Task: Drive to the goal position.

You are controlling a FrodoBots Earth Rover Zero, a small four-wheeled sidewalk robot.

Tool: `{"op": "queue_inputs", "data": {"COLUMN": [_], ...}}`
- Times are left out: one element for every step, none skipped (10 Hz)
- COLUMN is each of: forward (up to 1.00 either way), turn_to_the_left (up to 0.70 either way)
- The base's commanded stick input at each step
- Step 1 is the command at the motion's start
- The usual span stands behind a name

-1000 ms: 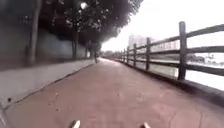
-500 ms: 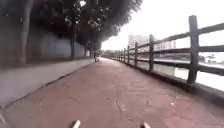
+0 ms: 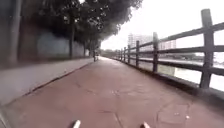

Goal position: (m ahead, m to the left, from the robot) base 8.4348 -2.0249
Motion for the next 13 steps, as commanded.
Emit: {"op": "queue_inputs", "data": {"forward": [0.7,0.7,0.7,0.7,0.7,0.7,0.7,0.7,0.7,0.7,0.7,0.7,0.7], "turn_to_the_left": [0.0,0.0,0.0,0.0,0.0,0.0,0.0,0.0,0.0,0.0,0.0,0.0,0.0]}}
